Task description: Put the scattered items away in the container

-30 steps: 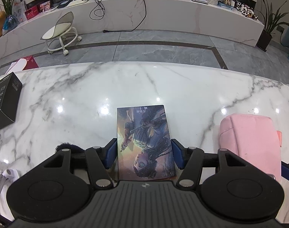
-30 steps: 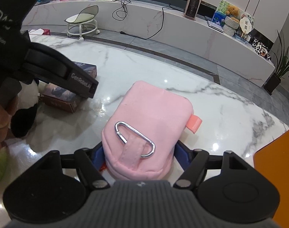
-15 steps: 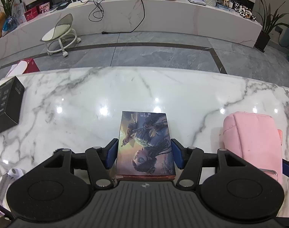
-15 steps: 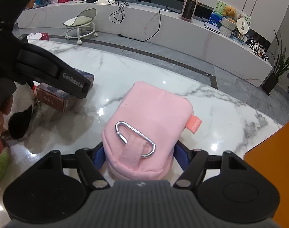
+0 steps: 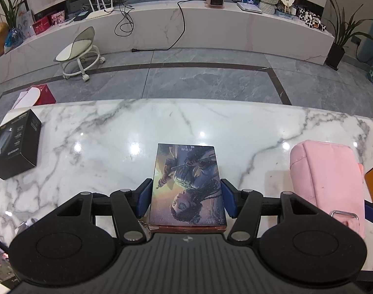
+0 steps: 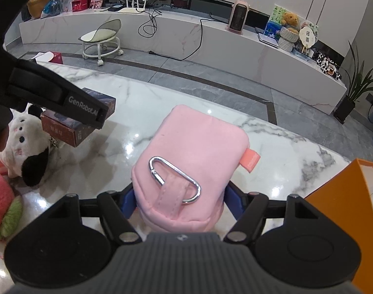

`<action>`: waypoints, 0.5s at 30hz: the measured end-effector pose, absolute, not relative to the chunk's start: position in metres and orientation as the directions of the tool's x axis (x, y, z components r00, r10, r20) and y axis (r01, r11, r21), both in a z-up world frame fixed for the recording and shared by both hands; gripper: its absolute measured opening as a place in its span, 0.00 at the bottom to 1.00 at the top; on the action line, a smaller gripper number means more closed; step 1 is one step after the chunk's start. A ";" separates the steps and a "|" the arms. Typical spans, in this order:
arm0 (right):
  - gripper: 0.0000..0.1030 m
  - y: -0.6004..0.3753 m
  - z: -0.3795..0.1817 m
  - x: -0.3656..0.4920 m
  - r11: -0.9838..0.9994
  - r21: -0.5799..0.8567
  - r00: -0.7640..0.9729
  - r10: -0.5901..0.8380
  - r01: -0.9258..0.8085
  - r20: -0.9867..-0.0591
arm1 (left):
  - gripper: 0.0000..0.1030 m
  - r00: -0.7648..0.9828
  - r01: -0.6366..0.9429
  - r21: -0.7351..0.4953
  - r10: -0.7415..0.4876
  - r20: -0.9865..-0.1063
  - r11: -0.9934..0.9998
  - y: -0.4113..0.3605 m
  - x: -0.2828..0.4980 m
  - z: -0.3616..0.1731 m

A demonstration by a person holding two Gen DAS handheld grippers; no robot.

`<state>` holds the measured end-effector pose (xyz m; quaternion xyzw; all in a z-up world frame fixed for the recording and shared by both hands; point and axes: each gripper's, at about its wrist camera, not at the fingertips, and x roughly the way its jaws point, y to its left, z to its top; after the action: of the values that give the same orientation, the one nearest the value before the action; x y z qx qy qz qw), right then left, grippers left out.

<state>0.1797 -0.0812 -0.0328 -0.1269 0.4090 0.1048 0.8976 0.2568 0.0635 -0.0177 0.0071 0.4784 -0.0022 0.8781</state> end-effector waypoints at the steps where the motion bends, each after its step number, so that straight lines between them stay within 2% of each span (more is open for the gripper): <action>1: 0.71 -0.082 -0.030 0.178 0.946 -0.144 0.647 0.084 -0.291 -0.758 | 0.65 0.545 0.012 0.011 0.003 -0.838 1.000 0.063 0.256 -0.015; 15: 0.71 -0.106 0.007 0.160 0.958 -0.145 0.694 0.072 -0.249 -0.717 | 0.66 0.587 0.038 0.031 0.003 -0.809 0.999 0.046 0.234 0.026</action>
<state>0.1597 -0.1059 0.0071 -0.1161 0.3812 0.0881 0.9129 0.2344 0.0459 0.0257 0.0225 0.4542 -0.0098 0.8906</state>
